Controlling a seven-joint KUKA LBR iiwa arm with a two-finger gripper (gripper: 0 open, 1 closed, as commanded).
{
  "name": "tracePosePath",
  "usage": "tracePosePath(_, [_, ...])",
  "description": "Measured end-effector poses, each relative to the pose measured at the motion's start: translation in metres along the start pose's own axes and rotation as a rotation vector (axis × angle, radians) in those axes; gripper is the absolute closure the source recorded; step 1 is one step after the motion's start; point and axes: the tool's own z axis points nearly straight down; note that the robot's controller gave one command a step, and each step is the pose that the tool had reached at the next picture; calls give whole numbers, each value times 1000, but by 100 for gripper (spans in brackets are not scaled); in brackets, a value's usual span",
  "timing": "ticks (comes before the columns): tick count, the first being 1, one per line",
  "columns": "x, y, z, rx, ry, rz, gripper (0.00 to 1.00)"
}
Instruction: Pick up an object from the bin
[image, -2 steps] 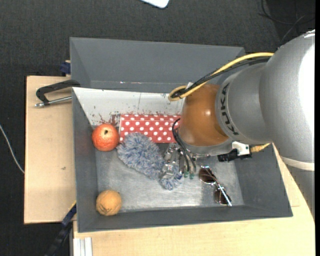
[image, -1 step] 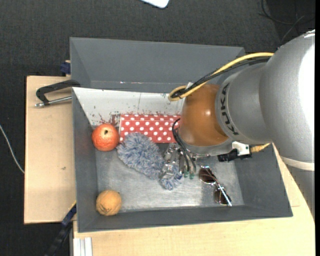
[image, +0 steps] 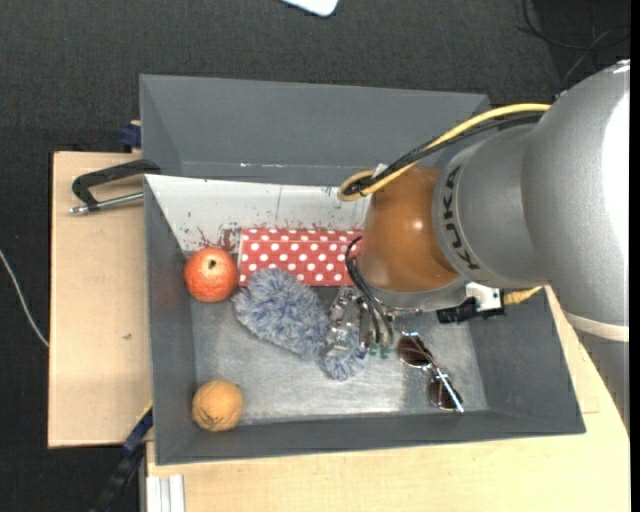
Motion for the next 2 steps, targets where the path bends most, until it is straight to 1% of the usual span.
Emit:
tracePosePath(1, [1,-1,-17,3,2,-1,100])
tracePosePath(2, [0,0,-32,3,-1,-1,100])
